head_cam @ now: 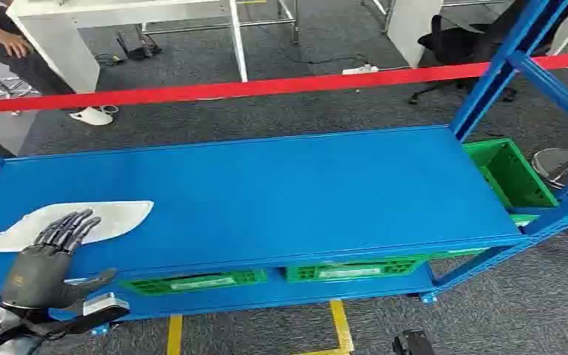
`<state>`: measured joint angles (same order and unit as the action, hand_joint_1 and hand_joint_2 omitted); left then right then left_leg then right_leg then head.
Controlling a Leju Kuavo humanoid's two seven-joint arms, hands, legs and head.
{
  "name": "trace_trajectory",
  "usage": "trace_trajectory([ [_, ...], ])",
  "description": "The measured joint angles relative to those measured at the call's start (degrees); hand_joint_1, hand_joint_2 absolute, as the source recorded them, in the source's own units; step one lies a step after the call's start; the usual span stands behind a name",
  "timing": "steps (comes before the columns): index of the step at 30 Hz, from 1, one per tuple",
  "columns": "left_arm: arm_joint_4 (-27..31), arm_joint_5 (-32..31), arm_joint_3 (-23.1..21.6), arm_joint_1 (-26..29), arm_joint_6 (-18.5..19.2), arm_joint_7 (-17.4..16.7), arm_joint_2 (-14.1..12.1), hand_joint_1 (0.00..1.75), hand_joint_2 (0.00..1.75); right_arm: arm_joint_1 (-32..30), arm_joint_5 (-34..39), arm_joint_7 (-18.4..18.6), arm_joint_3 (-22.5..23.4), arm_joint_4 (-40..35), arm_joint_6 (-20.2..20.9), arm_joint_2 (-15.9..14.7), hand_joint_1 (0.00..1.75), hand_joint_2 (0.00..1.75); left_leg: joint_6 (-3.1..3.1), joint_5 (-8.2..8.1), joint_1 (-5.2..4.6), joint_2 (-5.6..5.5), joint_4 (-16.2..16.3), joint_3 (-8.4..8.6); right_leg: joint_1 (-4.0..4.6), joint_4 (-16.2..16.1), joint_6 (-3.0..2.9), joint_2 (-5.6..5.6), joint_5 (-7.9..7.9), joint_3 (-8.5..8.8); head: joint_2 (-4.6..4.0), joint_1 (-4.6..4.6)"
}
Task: Take the parts from the cabinet and place them on the table.
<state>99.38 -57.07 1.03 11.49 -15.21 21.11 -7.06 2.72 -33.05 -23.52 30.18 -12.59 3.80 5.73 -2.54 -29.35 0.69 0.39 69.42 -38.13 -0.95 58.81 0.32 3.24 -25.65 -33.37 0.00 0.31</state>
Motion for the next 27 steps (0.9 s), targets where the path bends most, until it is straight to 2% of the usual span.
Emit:
trace_trajectory([
  [1,-0.15,-0.56,-0.11,-0.33,0.0,-0.76,-0.13,0.0,1.75,0.02,0.02,0.0,0.04,0.0,-0.02,0.04,0.0,0.0,-0.2,3.44,0.24,-0.04,-5.42,2.12,-0.22,0.01,0.36,0.46,-0.3,0.52,0.0,0.04],
  [2,-0.33,-1.17,-0.24,-0.63,0.0,-1.57,-0.18,0.0,1.75,0.03,-0.02,0.02,0.04,0.0,-0.09,0.02,0.0,0.0,-0.62,5.62,0.67,-0.32,-9.77,3.78,-0.07,0.01,0.84,0.74,-0.61,0.66,0.0,-0.11],
  [3,-0.57,-1.77,-0.28,-1.09,-0.09,-2.52,-0.2,0.0,1.75,0.19,-0.06,0.06,0.04,0.0,-0.11,0.02,0.0,0.0,-0.6,4.95,0.71,-0.94,-11.96,4.63,0.32,0.62,1.3,0.97,-1.05,0.64,0.0,-0.52],
  [4,-0.77,-2.65,-0.39,-1.26,-0.18,-3.64,-0.22,0.0,1.75,0.22,-0.13,0.13,0.04,0.0,-0.09,0.02,0.0,0.0,0.5,4.78,0.71,-1.38,-11.61,4.35,0.29,0.26,1.58,1.06,-1.02,0.56,0.0,-0.25],
  [6,-1.18,-3.78,-0.44,-1.76,-0.2,-5.85,-0.22,0.0,1.75,-0.05,-0.26,0.2,0.02,0.02,-0.09,0.02,0.0,0.0,1.31,4.59,0.47,-1.31,-11.64,4.28,0.13,-0.41,2.19,1.06,-1.02,0.29,0.0,-0.09],
  [7,-1.31,-4.37,-0.44,-2.18,0.43,-7.31,-0.22,0.0,1.75,-0.11,-0.31,0.2,0.04,0.0,-0.09,0.02,0.0,0.0,1.9,4.71,0.69,-1.25,-11.85,4.46,0.0,-0.43,2.62,0.99,-1.24,0.54,0.0,-0.15],
  [8,-1.44,-4.81,-0.44,-2.63,1.38,-8.7,-0.2,0.0,1.75,-0.11,-0.37,0.2,0.04,0.0,-0.09,0.02,0.0,0.0,2.28,4.69,0.66,-1.18,-11.85,4.67,0.04,0.63,2.84,-0.63,-1.73,0.43,-0.02,-0.02],
  [9,-1.66,-4.87,-0.44,-2.84,2.37,-9.91,-0.18,0.0,1.75,0.04,-0.42,0.2,0.04,0.0,-0.11,0.02,0.0,0.0,2.12,4.48,0.31,-1.27,-11.78,4.79,0.3,1.49,2.29,-1.7,-2.44,0.02,0.0,0.44],
  [10,-2.05,-4.89,-0.41,-2.97,3.58,-11.16,-0.15,0.0,1.75,0.12,-0.44,0.2,0.07,0.0,-0.15,0.02,0.0,0.0,2.1,4.32,0.09,-1.25,-11.75,5.03,0.34,0.0,-0.79,-1.68,-0.46,0.6,0.0,0.66],
  [11,-2.42,-4.96,-0.41,-3.09,4.48,-12.06,-0.15,0.0,1.75,0.17,-0.48,0.22,0.09,0.02,-0.18,0.02,0.0,0.0,2.22,4.22,-0.19,-1.17,-11.79,5.21,0.31,0.06,-1.73,-1.76,-0.89,0.43,0.0,0.55],
  [12,-2.62,-4.98,-0.44,-3.4,5.14,-12.92,-0.15,0.0,1.75,0.13,-0.59,0.2,0.11,0.02,-0.22,0.02,0.0,0.0,2.29,4.21,-0.24,-1.16,-11.84,5.21,0.25,-0.22,-1.59,-1.76,-0.76,0.52,0.0,0.63],
  [13,-2.91,-5.05,-0.46,-3.61,5.75,-13.84,-0.15,0.0,1.75,0.11,-0.66,0.24,0.13,0.02,-0.33,0.07,0.0,0.0,2.47,4.09,-0.25,-1.16,-11.83,5.22,0.14,-0.4,-0.57,-1.78,-0.64,0.6,0.0,0.74],
  [14,-3.19,-5.16,-0.44,-3.69,6.28,-14.58,-0.15,0.0,1.75,0.14,-0.72,0.24,0.15,0.02,-0.48,0.07,0.0,0.0,2.47,4.09,-0.26,-1.14,-11.83,5.22,0.1,-0.64,0.05,-1.78,-0.51,0.79,0.0,0.72],
  [16,-3.69,-5.48,-0.44,-3.75,7.19,-15.71,-0.33,0.0,1.75,0.14,-0.87,0.24,0.2,0.02,-0.72,0.07,0.0,0.0,2.48,4.09,-0.26,-1.07,-11.81,5.09,0.05,-0.81,0.62,-1.76,-0.4,1.24,0.0,0.72],
  [17,-3.91,-5.53,-0.46,-3.75,7.52,-16.11,-0.35,0.0,0.0,0.1,-0.98,0.28,0.28,0.02,-0.79,0.07,0.0,0.0,2.48,4.09,-0.26,-1.06,-11.8,5.09,0.04,-0.85,0.96,-1.75,-0.38,1.27,0.0,0.77],
  [19,-4.22,-5.62,-0.46,-3.72,8.18,-16.61,-0.46,0.0,0.0,0.11,-1.12,0.39,0.63,0.02,-0.79,0.07,0.0,0.0,2.49,4.07,-0.26,-1.06,-11.8,5.08,-0.05,-1.03,2.11,-1.76,-0.51,1.34,0.0,0.74],
  [20,-4.31,-5.59,-0.5,-3.7,8.55,-16.78,-0.53,0.0,1.75,0.13,-1.14,0.48,0.68,0.02,-0.79,0.07,0.0,0.0,2.49,4.06,-0.26,-1.06,-11.8,5.09,-0.07,-1.08,2.39,-1.76,-0.56,1.34,0.0,0.74],
  [27,-4.33,-5.48,-0.74,-3.29,10.23,-17.94,-0.98,0.0,1.75,0.13,-1.66,0.68,1.64,0.02,-0.85,0.07,0.0,0.0,2.34,4.14,0.0,-1.06,-11.92,5.14,0.21,-0.99,2.47,-1.76,-0.61,1.24,0.0,0.72],
])
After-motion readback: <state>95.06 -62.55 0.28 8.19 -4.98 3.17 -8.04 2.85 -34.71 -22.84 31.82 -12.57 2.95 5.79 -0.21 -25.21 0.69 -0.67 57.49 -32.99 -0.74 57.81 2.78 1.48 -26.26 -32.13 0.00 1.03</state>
